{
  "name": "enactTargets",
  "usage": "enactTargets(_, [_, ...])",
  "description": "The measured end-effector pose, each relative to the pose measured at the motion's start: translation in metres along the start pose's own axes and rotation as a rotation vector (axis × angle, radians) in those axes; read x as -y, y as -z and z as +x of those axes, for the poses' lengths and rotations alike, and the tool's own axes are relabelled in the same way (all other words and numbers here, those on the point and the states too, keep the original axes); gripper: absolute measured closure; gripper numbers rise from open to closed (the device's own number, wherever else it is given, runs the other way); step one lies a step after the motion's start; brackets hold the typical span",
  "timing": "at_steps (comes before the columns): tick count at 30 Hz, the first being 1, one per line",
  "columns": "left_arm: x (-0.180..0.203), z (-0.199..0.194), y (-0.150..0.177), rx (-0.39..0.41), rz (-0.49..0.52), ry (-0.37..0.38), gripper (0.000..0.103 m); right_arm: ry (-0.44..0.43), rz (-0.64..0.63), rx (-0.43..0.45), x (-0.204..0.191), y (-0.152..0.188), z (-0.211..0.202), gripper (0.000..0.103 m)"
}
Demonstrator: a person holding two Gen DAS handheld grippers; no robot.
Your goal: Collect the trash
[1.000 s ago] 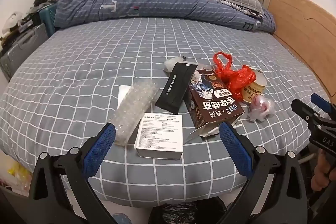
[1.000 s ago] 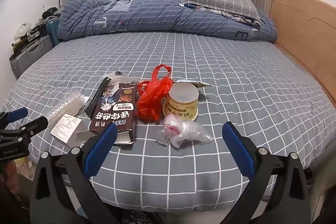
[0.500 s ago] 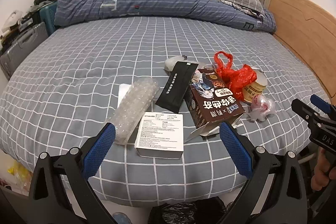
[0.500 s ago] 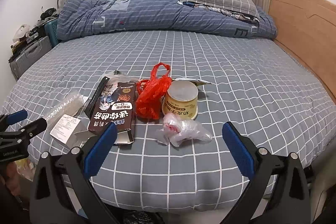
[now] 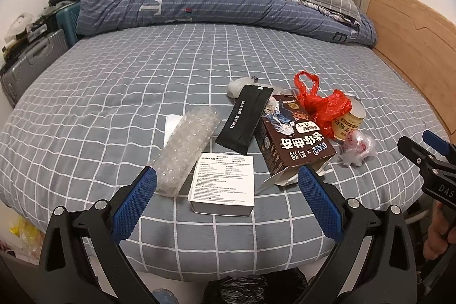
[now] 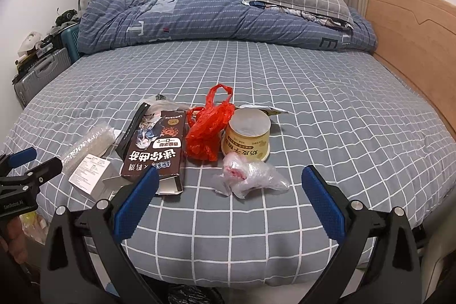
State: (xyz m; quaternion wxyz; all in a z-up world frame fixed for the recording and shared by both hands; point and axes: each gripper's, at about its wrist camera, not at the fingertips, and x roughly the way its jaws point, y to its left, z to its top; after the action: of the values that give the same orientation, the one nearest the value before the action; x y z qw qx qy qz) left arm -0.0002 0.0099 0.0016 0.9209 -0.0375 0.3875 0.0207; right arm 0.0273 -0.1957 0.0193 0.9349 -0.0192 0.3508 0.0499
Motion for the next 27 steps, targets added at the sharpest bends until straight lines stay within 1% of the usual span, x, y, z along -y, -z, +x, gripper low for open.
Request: enactTargets(27, [-0.0025, 0.0017, 0.0009, -0.009, 0.011, -0.004, 0.006, 0.006, -0.001, -0.001, 0.0009, 0.0003, 0.0010, 0.007])
